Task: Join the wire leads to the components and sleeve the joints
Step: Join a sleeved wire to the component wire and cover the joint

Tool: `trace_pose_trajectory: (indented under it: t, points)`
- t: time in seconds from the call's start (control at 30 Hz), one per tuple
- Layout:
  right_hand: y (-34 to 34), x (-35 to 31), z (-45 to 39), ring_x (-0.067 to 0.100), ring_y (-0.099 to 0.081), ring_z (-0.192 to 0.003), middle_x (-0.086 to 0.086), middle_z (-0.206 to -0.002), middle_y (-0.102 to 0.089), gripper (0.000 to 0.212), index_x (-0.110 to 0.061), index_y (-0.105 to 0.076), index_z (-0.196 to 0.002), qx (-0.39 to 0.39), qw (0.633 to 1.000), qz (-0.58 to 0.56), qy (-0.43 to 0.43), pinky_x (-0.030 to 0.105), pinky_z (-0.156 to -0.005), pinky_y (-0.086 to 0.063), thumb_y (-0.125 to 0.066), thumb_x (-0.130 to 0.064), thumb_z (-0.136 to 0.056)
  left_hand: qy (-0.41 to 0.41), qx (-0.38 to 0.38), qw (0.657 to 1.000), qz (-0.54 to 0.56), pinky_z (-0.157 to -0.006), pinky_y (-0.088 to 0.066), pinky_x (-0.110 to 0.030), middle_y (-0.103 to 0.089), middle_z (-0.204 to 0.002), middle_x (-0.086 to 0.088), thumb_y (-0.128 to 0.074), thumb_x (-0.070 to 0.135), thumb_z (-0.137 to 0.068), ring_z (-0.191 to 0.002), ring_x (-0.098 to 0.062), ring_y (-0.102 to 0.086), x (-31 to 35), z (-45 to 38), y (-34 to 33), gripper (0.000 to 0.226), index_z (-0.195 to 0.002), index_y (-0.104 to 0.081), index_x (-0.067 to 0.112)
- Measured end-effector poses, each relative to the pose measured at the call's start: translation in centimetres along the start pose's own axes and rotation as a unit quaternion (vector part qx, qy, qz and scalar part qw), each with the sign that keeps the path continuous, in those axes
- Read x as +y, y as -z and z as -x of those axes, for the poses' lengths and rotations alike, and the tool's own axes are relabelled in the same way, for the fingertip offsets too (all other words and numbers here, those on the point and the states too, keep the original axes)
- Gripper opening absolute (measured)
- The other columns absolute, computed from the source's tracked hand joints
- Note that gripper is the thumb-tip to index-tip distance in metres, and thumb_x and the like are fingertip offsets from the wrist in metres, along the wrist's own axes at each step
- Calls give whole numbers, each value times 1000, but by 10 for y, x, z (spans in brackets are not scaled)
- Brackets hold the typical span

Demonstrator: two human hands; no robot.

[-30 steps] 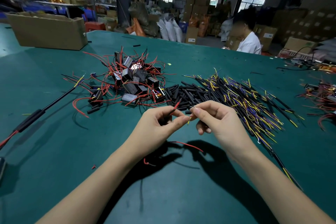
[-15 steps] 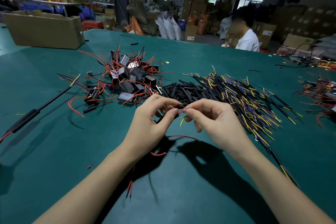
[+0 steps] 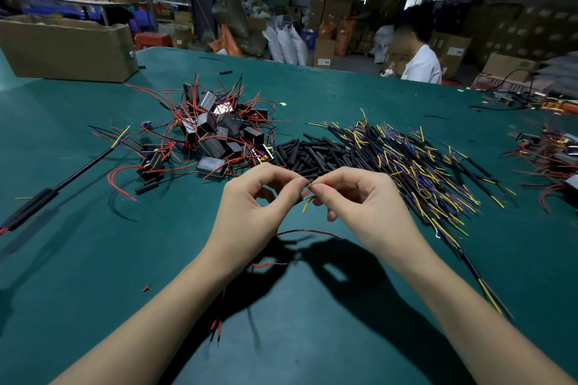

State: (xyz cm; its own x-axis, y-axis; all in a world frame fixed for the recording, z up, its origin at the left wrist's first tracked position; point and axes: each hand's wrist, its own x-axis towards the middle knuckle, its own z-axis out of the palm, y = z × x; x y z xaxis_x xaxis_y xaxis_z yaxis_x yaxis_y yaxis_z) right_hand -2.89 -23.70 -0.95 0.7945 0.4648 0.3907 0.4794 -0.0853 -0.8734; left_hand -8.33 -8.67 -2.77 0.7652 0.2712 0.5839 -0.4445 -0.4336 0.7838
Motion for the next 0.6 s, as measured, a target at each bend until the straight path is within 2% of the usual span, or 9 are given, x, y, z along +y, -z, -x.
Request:
trace_pose_trajectory:
  t: [0.1, 0.2, 0.3, 0.43, 0.6]
  points:
    - [0, -1, 0, 5, -61, -57, 1, -70, -71, 15, -17, -71, -78, 7, 1000, -13, 3, 15, -57, -48, -68, -4, -85, 29, -1, 999, 27, -59, -39, -12, -64, -65, 14, -67, 11, -87, -59, 3, -53, 2, 0, -1, 12, -76, -70, 17]
    - [-1, -2, 1, 15, -67, -65, 5, -77, -73, 11, -14, -72, -83, 19, 1000, -13, 15, 23, -67, -54, -70, -3, -83, 44, -2, 998, 48, -53, -33, -5, -59, -57, 19, -66, 9, -87, -52, 5, -50, 5, 1, -1, 15, -74, -69, 16]
    - [-2, -3, 3, 13, -70, -73, 1, -78, -74, 9, -12, -74, -83, 32, 999, 13, 40, 21, -73, -54, -70, -3, -83, 57, -5, 997, 54, -51, -32, -6, -57, -53, 19, -66, 9, -87, -49, 5, -47, 7, 1, 0, 18, -71, -69, 17]
    - [-2, -4, 4, 6, -65, -70, -6, -75, -72, 11, -13, -73, -81, 43, 992, 76, 86, 13, -72, -47, -71, -2, -81, 71, -12, 996, 61, -48, -32, -7, -55, -50, 18, -66, 12, -87, -47, 5, -46, 10, 1, 2, 19, -69, -69, 19]
    - [1, -4, 3, 6, -62, -67, -7, -72, -70, 10, -18, -71, -80, 19, 994, 75, 80, 12, -70, -41, -71, -8, -83, 47, -13, 999, 12, -61, -35, -15, -63, -61, 19, -68, 14, -86, -57, 4, -50, 12, 1, 5, 19, -69, -69, 21]
